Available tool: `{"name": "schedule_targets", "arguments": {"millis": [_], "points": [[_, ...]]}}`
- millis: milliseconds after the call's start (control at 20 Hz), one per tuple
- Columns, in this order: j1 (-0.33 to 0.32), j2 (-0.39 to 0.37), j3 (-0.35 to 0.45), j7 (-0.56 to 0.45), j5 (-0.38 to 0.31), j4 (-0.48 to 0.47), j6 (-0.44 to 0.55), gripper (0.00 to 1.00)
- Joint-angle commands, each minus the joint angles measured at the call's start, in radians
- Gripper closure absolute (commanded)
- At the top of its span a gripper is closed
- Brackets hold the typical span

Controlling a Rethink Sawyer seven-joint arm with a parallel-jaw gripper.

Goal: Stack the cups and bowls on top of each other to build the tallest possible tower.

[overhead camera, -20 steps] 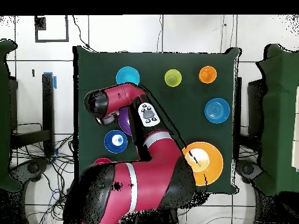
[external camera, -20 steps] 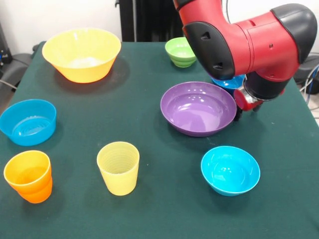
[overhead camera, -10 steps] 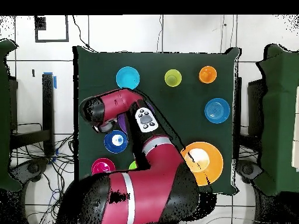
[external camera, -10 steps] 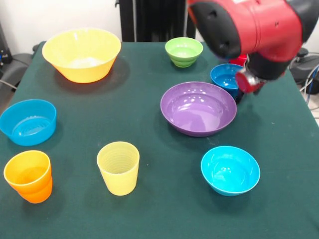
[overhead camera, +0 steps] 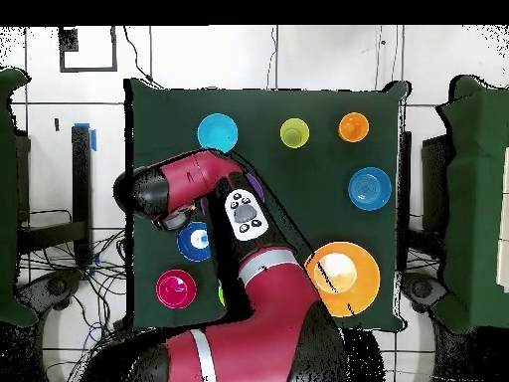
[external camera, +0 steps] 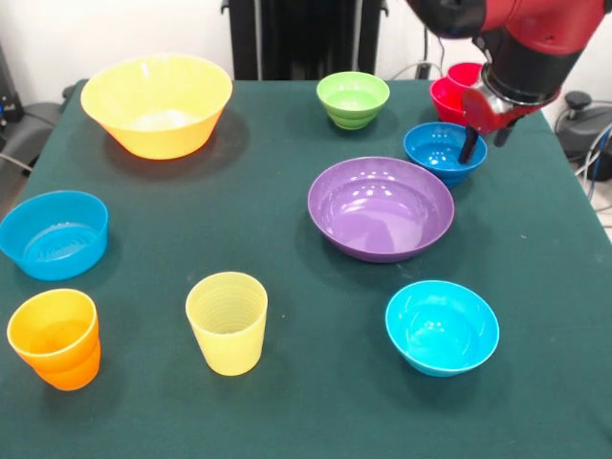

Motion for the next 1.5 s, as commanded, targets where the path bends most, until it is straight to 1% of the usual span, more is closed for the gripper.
{"name": "schedule_targets", "arguments": {"millis": [50, 350, 450, 550, 650, 850, 1050, 1250, 1500], "points": [[-0.001, -0.005, 0.036, -0.006, -0.006, 0.041, -0.053, 0.00], [0.004, -0.004, 0.038, 0.017, 0.002, 0.056, -0.074, 0.00], [0.004, 0.002, 0.038, 0.015, 0.002, 0.047, -0.079, 0.00], [0.002, 0.022, 0.041, -0.005, -0.001, 0.015, -0.066, 0.00], [-0.002, 0.059, 0.054, -0.048, -0.007, -0.037, -0.047, 0.00], [-0.010, 0.119, 0.077, -0.112, -0.024, -0.115, -0.057, 0.00], [-0.018, 0.135, 0.083, -0.127, -0.046, -0.133, -0.089, 0.00], [-0.022, 0.144, 0.090, -0.136, -0.054, -0.150, -0.076, 0.00], [-0.017, 0.137, 0.090, -0.112, -0.051, -0.138, -0.073, 0.00]]}}
